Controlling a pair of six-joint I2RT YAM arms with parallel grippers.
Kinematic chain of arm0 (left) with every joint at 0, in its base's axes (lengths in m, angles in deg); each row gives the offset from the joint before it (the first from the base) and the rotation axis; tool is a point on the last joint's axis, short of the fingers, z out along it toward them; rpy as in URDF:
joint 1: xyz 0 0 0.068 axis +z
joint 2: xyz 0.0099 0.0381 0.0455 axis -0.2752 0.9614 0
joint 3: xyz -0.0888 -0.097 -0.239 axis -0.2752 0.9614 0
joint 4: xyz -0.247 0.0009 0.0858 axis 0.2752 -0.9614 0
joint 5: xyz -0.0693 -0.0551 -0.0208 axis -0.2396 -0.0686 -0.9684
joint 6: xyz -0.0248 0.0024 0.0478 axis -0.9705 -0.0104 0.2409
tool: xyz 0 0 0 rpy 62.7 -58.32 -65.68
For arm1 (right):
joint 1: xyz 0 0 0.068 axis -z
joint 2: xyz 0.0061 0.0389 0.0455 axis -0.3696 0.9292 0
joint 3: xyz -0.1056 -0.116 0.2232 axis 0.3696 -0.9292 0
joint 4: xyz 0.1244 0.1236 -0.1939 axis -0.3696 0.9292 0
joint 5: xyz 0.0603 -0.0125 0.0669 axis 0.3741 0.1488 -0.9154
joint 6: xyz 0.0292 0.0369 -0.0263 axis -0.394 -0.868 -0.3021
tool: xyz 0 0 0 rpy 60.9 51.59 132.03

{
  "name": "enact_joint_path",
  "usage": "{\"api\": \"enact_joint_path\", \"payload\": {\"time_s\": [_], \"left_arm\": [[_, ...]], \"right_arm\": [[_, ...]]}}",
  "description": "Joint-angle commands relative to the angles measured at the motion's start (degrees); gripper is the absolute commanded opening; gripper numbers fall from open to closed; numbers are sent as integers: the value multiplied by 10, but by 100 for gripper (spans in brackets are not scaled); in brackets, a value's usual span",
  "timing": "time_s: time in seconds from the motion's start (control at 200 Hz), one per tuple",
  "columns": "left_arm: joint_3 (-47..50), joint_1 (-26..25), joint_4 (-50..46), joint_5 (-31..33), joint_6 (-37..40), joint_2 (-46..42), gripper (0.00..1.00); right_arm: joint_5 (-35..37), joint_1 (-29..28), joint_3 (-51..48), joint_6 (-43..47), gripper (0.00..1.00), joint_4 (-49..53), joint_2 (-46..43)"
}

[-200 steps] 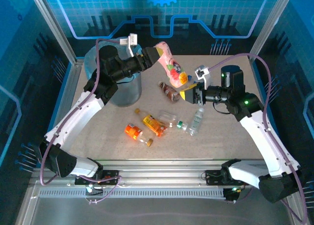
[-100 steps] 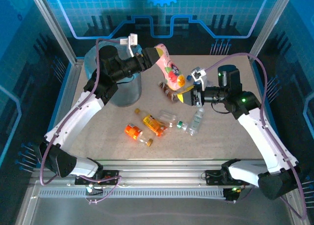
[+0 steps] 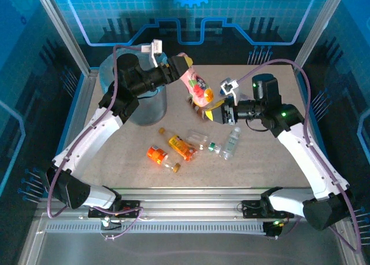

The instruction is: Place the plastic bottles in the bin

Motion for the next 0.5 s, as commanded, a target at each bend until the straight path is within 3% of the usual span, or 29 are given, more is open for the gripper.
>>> {"api": "enact_joint_path", "payload": {"time_s": [0.0,0.16,0.23,0.27,0.385,0.495], "left_arm": [[11,-4,15,1,14,-5,73],[8,-3,-10,15,33,-13,59],[6,-1,-30,33,47,-22,54],[5,0,-39,47,55,-28,52],[-3,12,-66,83,77,-46,51],[-30,52,-105,116,93,-60,50]], "right_arm": [[4,-8,22,9,1,30,16],[1,-8,21,2,3,28,22],[12,-8,23,0,10,31,22],[20,-8,26,-1,18,33,21],[54,-9,26,-14,59,31,18],[83,-8,25,-18,70,27,18]]}}
